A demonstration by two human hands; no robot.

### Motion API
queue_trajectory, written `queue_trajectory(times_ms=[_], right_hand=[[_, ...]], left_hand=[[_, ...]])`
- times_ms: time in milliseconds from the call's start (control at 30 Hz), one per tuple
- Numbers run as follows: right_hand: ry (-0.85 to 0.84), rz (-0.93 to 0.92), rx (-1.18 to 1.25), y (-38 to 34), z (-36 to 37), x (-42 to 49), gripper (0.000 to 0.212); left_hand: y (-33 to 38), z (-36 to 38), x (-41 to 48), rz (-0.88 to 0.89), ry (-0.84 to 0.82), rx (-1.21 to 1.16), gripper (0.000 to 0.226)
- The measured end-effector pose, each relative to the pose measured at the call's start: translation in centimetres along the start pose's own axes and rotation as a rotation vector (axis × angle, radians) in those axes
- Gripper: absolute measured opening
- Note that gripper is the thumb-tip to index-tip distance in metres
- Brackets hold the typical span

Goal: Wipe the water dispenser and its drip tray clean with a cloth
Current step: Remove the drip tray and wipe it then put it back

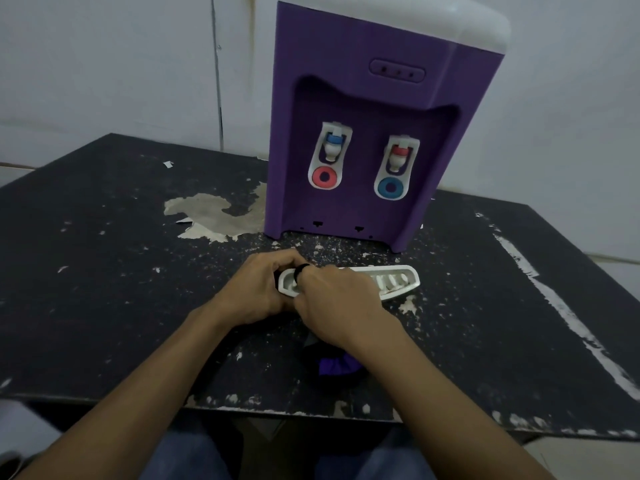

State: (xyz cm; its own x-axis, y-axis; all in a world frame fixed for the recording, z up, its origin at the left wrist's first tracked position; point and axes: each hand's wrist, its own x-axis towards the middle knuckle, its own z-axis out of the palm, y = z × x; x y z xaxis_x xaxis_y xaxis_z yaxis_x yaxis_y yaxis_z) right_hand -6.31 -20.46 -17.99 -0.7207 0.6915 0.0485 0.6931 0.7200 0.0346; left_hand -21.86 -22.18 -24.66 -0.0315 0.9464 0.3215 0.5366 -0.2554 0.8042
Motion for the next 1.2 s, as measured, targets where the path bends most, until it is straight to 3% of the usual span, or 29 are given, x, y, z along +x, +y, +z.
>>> queue_trajectory(times_ms=[100, 167, 267, 467, 600, 733, 867, 1100, 1200], right_hand=[[-0.11, 0.026, 0.124, -0.5, -0.8, 0.7, 0.027], [-0.145, 0.071, 0.32, 0.2, -1.0, 1.2, 0.016], [-0.06, 0.088, 0.577, 2.0, 0.0, 0.6, 0.032], [0.152, 0.19, 0.774, 3.8, 2.4, -2.7, 0.022], [0.206, 0.264, 0.658, 4.6, 3.1, -3.8, 0.033], [0.195, 0.169, 0.566, 3.9, 2.3, -3.4, 0.036], [0.1, 0.102, 0.327, 3.4, 1.9, -2.4, 0.038], [0.024, -0.105, -0.124, 3.5, -0.3, -1.4, 0.024], [-0.011, -0.148, -0.184, 2.8, -0.3, -1.7, 0.021]], left_hand=[[-0.2, 0.0, -0.1, -0.002, 0.009, -0.006, 0.032], [-0.1, -0.1, -0.2, -0.007, 0.007, -0.011, 0.033], [0.4, 0.0, -0.1, -0.036, -0.017, -0.037, 0.038], [0.5, 0.0, 0.1, -0.085, -0.016, -0.102, 0.048], [0.5, 0.1, 0.0, -0.098, -0.031, -0.102, 0.051], [0.5, 0.0, 0.0, -0.098, -0.028, -0.108, 0.05], [0.6, 0.0, 0.0, -0.09, -0.024, -0.104, 0.05], [0.8, -0.1, -0.1, -0.1, -0.022, -0.085, 0.048], [0.8, -0.1, 0.0, -0.114, -0.029, -0.106, 0.048]])
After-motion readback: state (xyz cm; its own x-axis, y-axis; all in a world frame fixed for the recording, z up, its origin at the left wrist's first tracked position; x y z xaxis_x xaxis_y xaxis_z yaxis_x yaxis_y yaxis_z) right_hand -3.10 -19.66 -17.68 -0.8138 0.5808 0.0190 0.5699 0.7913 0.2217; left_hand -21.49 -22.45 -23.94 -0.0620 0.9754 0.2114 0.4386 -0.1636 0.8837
